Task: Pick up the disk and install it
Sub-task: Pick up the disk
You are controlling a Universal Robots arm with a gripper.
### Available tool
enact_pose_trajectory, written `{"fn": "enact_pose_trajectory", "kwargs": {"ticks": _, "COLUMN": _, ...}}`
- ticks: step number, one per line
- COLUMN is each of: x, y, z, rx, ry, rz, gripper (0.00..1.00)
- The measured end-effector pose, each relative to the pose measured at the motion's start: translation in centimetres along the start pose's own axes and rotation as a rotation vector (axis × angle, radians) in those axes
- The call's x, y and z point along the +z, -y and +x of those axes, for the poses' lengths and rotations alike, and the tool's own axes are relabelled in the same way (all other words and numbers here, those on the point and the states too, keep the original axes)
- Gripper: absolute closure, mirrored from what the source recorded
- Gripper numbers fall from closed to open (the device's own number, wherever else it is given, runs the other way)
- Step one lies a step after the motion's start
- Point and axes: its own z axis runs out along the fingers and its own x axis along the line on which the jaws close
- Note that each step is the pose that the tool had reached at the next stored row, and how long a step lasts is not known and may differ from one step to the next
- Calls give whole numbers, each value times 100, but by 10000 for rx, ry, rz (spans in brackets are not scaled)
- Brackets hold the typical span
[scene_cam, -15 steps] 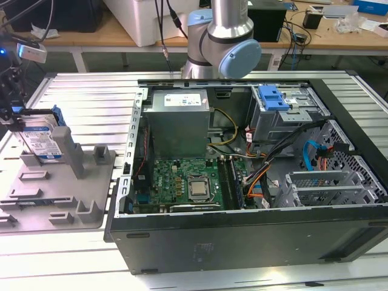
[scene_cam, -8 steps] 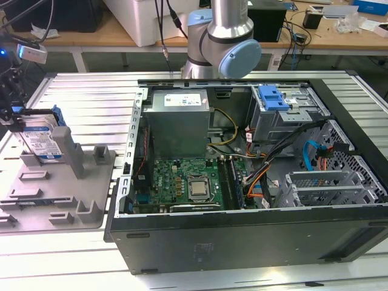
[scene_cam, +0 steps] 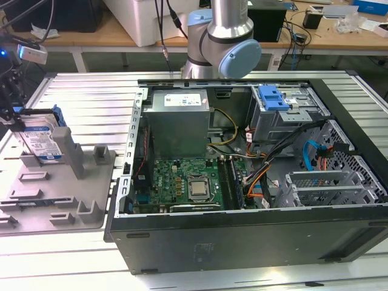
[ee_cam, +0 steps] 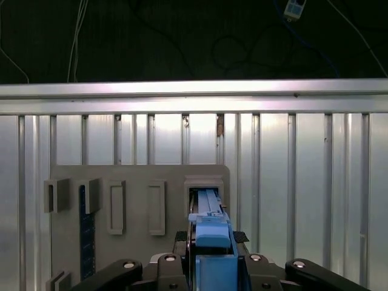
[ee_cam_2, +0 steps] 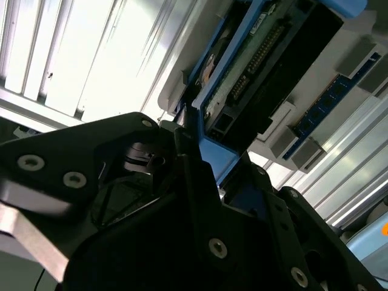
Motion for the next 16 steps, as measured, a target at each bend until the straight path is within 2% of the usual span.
{"fn": "enact_pose_trajectory", "kwargs": {"ticks": 16, "x": 21, "y": 0, "z": 1, "rx": 0, "ry": 0, "rz": 0, "gripper": 63}}
